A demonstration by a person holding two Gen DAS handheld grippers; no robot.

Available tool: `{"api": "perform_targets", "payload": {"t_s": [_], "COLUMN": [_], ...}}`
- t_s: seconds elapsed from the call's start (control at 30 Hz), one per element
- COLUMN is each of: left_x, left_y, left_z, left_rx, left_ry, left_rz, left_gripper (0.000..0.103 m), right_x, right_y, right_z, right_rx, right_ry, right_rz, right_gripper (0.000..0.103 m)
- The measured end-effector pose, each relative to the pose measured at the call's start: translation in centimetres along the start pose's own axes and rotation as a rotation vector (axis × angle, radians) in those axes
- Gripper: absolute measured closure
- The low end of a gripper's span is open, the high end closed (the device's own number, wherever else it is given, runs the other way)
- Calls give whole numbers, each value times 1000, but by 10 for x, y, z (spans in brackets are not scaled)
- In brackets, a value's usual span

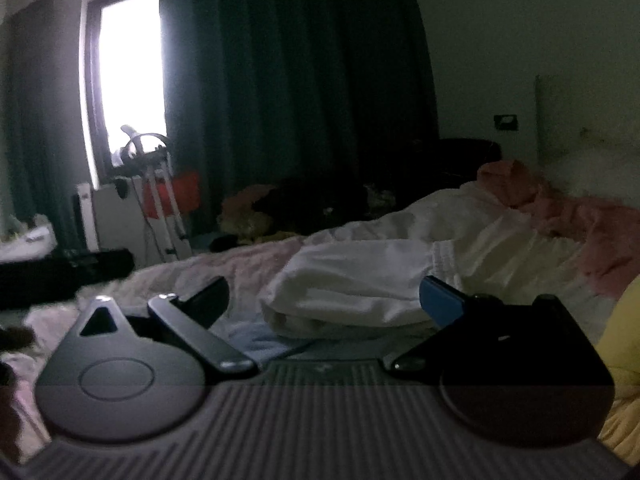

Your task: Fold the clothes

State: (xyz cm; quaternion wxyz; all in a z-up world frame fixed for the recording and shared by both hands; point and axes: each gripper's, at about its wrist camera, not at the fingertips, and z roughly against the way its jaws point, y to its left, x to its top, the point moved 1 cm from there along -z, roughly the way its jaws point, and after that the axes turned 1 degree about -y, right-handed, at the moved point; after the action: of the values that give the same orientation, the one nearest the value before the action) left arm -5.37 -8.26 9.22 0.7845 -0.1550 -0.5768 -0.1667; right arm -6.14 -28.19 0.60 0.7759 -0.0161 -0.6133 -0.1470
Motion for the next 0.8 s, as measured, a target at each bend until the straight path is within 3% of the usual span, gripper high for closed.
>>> {"api": "perform_targets", "payload": {"t_s": [0.23, 0.8], "left_x": [-19, -36], "left_y": [10, 9], "left_z": [-19, -33], "left_rx": [12, 16], "left_ry": [33, 64], "left_rz": [-5, -17], "left_gripper": [0, 0], "right_x": [-18, -24], "right_y": [-4, -6], "right_z": [-27, -34], "right_rx": [-69, -96], "right_ry": [36, 74], "right_rz": [-7, -15], "right_gripper": [0, 0]}}
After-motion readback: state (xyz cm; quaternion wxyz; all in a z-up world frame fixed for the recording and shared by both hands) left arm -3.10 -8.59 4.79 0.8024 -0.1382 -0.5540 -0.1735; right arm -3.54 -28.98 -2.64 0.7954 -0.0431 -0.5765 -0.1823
